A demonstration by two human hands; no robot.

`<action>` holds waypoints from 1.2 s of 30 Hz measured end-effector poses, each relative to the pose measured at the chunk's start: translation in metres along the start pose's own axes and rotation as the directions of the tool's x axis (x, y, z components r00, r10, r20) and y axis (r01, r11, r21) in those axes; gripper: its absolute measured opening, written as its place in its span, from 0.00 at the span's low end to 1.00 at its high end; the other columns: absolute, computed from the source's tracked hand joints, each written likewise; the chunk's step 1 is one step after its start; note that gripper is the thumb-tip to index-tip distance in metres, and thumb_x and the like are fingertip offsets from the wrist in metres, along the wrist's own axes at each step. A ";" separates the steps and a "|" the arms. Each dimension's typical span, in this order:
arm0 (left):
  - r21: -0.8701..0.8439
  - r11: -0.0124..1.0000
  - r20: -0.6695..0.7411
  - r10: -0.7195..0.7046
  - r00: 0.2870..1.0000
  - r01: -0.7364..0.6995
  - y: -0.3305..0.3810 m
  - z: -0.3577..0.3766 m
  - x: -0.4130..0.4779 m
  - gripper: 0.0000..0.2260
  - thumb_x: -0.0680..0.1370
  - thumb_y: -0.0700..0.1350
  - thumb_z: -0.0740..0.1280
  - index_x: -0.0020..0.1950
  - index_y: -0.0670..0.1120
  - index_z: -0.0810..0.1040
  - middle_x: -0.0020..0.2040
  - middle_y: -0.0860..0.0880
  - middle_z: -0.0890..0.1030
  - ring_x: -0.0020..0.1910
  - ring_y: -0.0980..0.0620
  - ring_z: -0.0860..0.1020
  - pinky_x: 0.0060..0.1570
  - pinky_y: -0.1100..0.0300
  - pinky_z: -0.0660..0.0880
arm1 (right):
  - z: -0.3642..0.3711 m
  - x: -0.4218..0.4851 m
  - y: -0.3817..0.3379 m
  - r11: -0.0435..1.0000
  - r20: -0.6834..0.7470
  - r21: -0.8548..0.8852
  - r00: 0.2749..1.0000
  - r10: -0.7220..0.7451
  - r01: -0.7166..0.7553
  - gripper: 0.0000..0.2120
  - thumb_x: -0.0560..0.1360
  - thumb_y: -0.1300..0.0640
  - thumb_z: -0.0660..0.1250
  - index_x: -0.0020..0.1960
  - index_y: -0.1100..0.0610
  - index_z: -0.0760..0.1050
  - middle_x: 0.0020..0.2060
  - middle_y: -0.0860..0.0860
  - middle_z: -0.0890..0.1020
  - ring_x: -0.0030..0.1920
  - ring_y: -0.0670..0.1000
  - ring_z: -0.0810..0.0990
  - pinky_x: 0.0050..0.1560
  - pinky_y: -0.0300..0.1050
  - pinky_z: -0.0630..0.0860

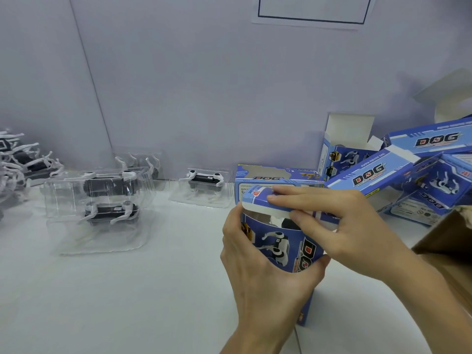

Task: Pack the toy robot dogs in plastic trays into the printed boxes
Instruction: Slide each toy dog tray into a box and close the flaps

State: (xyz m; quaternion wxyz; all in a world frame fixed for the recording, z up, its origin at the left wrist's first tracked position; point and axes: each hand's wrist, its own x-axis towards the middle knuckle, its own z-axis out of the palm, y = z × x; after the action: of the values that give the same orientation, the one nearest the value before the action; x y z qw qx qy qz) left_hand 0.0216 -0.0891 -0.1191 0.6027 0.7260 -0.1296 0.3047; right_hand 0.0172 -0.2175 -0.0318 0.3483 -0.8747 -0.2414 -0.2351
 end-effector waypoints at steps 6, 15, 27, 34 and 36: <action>-0.056 0.998 0.009 -0.019 1.000 0.020 0.001 -0.003 0.001 0.55 0.54 0.65 0.77 0.74 0.72 0.50 0.69 0.66 0.69 0.63 0.57 0.76 0.59 0.49 0.78 | 0.006 0.000 -0.004 0.997 0.005 0.011 0.997 0.079 -0.079 0.17 0.74 0.53 0.64 0.57 0.37 0.82 0.62 0.34 0.80 0.65 0.31 0.73 0.62 0.43 0.78; -0.229 0.973 -0.085 0.006 0.996 -0.025 -0.007 -0.023 0.014 0.23 0.71 0.54 0.75 0.63 0.56 0.72 0.56 0.69 0.78 0.58 0.62 0.78 0.49 0.76 0.72 | 0.012 0.007 -0.018 0.984 -0.140 -0.059 0.978 0.156 -0.165 0.11 0.66 0.37 0.69 0.47 0.36 0.83 0.49 0.27 0.82 0.54 0.35 0.81 0.58 0.50 0.78; -0.375 0.885 0.119 -0.247 0.962 0.274 -0.013 -0.022 0.021 0.17 0.79 0.55 0.62 0.64 0.51 0.80 0.56 0.47 0.83 0.53 0.50 0.82 0.44 0.73 0.73 | 0.017 0.017 -0.027 0.968 -0.210 -0.151 0.963 0.167 -0.200 0.09 0.68 0.41 0.69 0.38 0.45 0.83 0.41 0.42 0.86 0.45 0.49 0.84 0.50 0.54 0.78; -0.359 0.901 0.091 -0.227 0.970 0.244 -0.017 -0.022 0.020 0.14 0.81 0.56 0.65 0.62 0.52 0.81 0.55 0.49 0.83 0.52 0.51 0.82 0.45 0.73 0.73 | 0.017 0.020 -0.026 0.968 -0.204 -0.152 0.964 0.169 -0.202 0.11 0.68 0.39 0.67 0.40 0.45 0.83 0.41 0.46 0.86 0.46 0.51 0.84 0.45 0.55 0.80; -0.363 0.899 0.083 -0.230 0.970 0.244 -0.017 -0.021 0.020 0.15 0.79 0.55 0.63 0.62 0.53 0.81 0.55 0.50 0.83 0.52 0.53 0.81 0.46 0.73 0.73 | 0.015 0.021 -0.026 0.969 -0.186 -0.164 0.971 0.152 -0.184 0.10 0.69 0.41 0.68 0.40 0.46 0.83 0.40 0.47 0.86 0.46 0.51 0.84 0.45 0.55 0.80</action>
State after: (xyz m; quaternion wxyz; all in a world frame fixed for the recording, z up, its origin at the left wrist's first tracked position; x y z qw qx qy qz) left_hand 0.0404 -0.0614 -0.1186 0.7587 0.6153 -0.1067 0.1853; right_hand 0.0223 -0.1845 -0.0164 0.3061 -0.8964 -0.1130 -0.3001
